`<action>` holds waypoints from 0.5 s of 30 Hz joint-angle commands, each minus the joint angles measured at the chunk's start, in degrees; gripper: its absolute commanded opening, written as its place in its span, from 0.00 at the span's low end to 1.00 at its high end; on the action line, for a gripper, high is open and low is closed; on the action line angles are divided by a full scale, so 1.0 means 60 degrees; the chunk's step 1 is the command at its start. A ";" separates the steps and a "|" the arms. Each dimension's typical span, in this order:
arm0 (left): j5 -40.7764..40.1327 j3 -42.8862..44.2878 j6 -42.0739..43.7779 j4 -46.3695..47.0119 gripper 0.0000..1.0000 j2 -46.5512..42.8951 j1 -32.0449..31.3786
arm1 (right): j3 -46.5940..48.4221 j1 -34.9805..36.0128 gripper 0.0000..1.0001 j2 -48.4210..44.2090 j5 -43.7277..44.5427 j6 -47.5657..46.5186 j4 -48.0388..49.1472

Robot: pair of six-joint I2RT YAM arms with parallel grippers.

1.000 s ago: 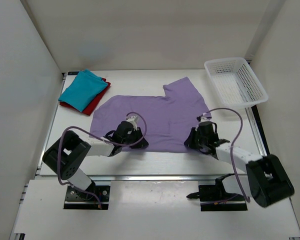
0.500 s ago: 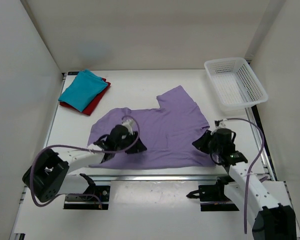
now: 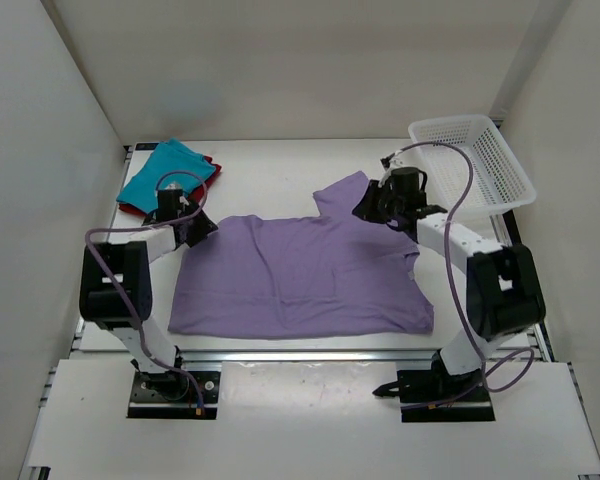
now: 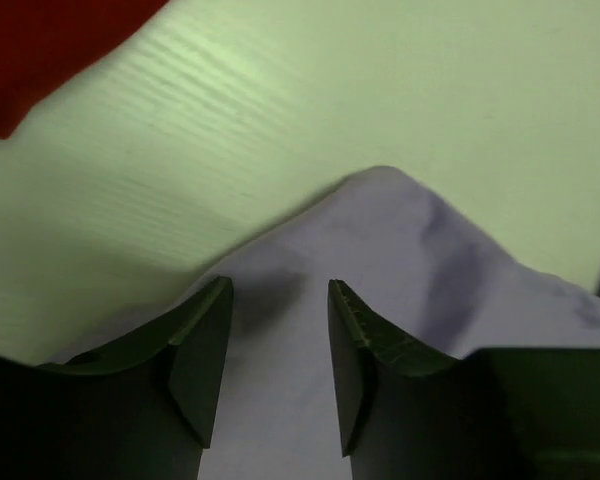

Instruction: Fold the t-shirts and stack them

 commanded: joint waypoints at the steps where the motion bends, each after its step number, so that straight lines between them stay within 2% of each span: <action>1: -0.0952 0.0887 0.0887 -0.0968 0.55 0.0293 -0.0129 | 0.1112 -0.0721 0.11 0.1051 -0.0045 -0.0602 0.0349; 4: -0.1101 0.1209 0.1108 -0.1160 0.62 0.0702 0.0251 | 0.1801 -0.1103 0.14 0.1945 0.0378 -0.0778 0.0510; 10: -0.1204 0.1665 0.1504 -0.1629 0.65 0.1261 0.0281 | 0.3206 -0.1616 0.19 0.3500 0.0131 -0.0764 0.0393; 12: -0.1203 0.1869 0.1621 -0.1745 0.69 0.1494 0.0135 | 0.3544 -0.1733 0.24 0.3940 0.0219 -0.0749 0.0452; 14: -0.1233 0.2103 0.1753 -0.1936 0.72 0.1715 0.0003 | 0.4624 -0.1734 0.29 0.4757 0.0131 -0.0909 0.0159; 15: -0.1102 0.2162 0.1826 -0.2023 0.71 0.1875 -0.0012 | 0.4890 -0.1719 0.33 0.4906 0.0189 -0.0968 -0.0364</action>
